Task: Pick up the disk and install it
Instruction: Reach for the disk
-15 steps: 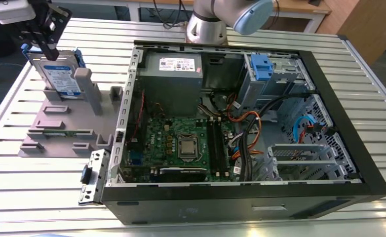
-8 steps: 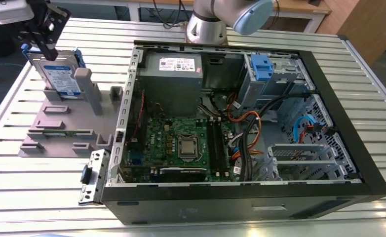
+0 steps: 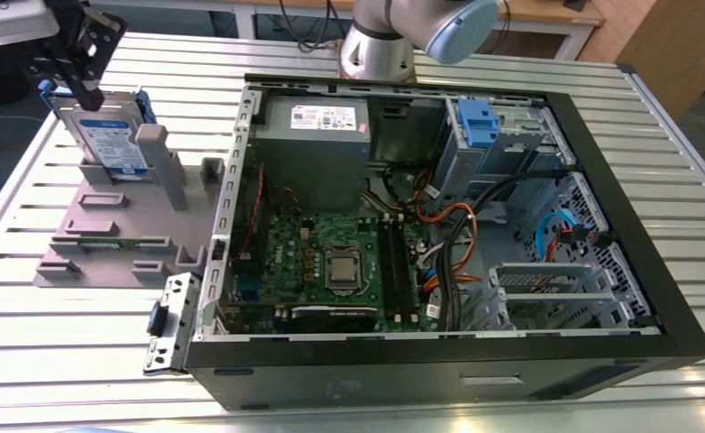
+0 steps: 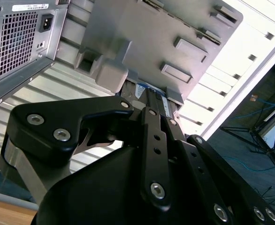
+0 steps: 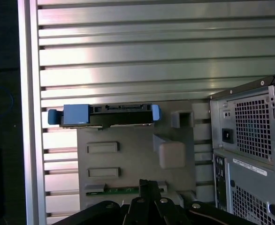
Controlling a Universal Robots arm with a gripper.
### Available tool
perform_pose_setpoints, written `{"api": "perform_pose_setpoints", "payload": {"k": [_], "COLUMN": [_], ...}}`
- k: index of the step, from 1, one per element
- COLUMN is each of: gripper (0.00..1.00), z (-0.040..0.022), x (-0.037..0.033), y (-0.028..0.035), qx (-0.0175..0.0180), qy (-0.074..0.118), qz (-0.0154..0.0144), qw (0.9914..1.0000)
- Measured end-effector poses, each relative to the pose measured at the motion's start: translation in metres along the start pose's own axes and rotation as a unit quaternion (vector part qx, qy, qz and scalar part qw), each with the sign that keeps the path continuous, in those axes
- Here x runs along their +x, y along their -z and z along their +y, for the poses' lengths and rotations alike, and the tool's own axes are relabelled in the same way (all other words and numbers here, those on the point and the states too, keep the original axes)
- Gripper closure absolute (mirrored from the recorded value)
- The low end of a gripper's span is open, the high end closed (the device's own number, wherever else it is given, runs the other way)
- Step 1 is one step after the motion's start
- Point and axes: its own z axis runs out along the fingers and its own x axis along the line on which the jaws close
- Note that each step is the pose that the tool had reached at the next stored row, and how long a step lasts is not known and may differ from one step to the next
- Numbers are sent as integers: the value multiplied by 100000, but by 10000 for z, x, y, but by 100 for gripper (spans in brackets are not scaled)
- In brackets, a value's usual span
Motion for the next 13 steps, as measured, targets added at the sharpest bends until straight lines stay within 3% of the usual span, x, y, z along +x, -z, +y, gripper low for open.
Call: {"api": "perform_pose_setpoints", "payload": {"k": [13], "gripper": [89], "z": [-2], "x": [27], "y": [-4], "qx": [1], "qy": [-1], "qz": [0], "qw": [100000]}}
